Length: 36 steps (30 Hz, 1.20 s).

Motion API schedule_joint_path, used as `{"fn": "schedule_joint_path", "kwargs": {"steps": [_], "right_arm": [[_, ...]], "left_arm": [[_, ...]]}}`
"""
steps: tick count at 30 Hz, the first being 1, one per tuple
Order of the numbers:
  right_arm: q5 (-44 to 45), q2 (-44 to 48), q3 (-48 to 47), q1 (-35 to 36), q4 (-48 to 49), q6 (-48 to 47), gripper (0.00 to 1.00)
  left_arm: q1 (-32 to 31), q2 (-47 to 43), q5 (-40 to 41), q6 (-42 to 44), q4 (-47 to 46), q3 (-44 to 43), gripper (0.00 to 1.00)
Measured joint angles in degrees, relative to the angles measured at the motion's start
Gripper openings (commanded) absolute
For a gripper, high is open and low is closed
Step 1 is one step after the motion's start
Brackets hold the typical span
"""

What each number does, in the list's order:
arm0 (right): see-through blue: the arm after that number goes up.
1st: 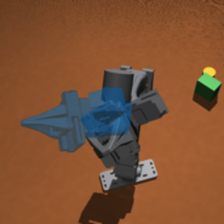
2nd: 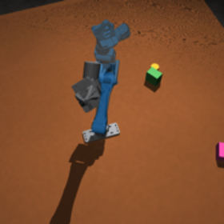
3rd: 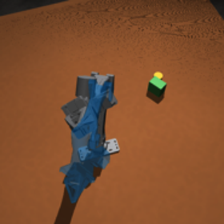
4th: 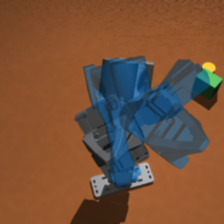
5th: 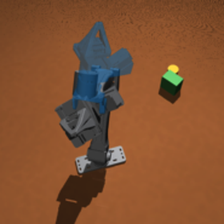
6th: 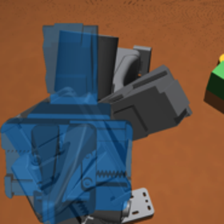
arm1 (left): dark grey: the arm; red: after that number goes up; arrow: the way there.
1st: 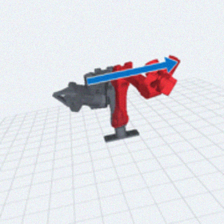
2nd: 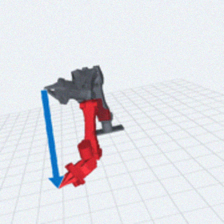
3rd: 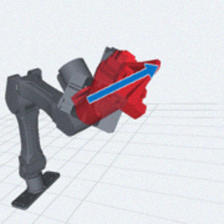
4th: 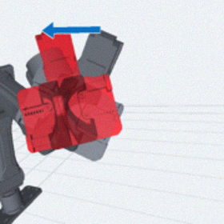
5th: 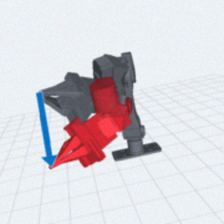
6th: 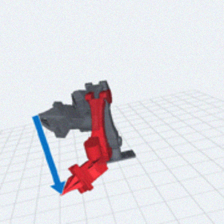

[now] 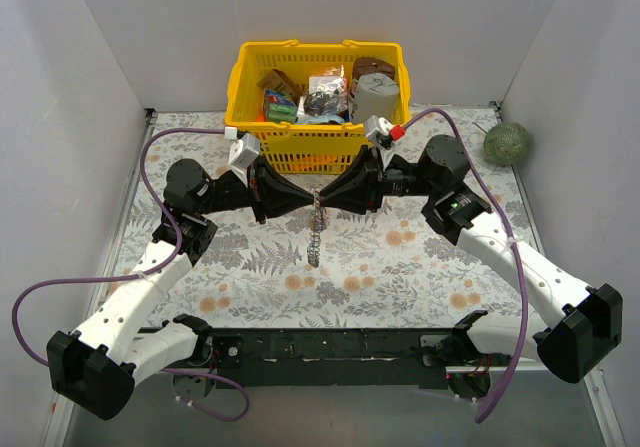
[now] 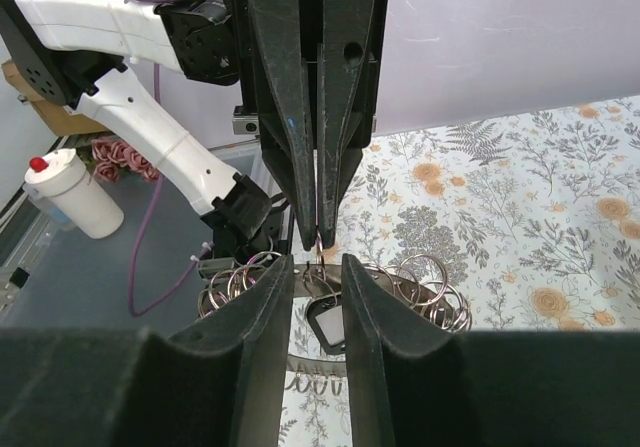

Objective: Put the keys on the keyring

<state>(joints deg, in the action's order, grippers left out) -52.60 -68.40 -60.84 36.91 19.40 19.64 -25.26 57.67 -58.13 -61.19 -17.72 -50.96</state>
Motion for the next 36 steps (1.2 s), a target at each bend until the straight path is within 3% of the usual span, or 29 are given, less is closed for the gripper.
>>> {"fn": "schedule_joint_path", "kwargs": {"steps": [4,19,26,30,31,32,36], "right_arm": [[-0.1,0.0,0.9,0.7,0.7,0.2,0.31],[0.4,-1.4,1.8,1.7,2.1,2.3,0.02],[1.6,-1.4,1.6,1.7,1.0,2.5,0.01],[2.5,-1.9,-1.0,1.8,-6.4,-1.7,0.01],[2.9,-2.4,-2.4,1.8,-9.4,-3.4,0.01],[3.3,-3.0,-3.9,1.9,-12.4,-5.1,0.01],[5.4,-5.6,-10.4,2.0,-25.1,-12.7,0.01]], "left_arm": [[0.0,0.0,0.0,-0.2,-0.5,0.0,0.0],[0.0,0.0,-0.2,-0.8,-0.8,0.0,0.0],[0.0,0.0,-0.1,-0.7,-0.7,0.1,0.0],[0.1,0.0,0.3,0.7,0.9,0.4,0.23],[0.0,-0.1,0.3,1.2,1.6,0.3,0.36],[0.0,-0.2,0.4,1.9,2.6,0.3,0.43],[0.0,-0.2,0.4,5.0,7.1,-0.9,0.63]]}}
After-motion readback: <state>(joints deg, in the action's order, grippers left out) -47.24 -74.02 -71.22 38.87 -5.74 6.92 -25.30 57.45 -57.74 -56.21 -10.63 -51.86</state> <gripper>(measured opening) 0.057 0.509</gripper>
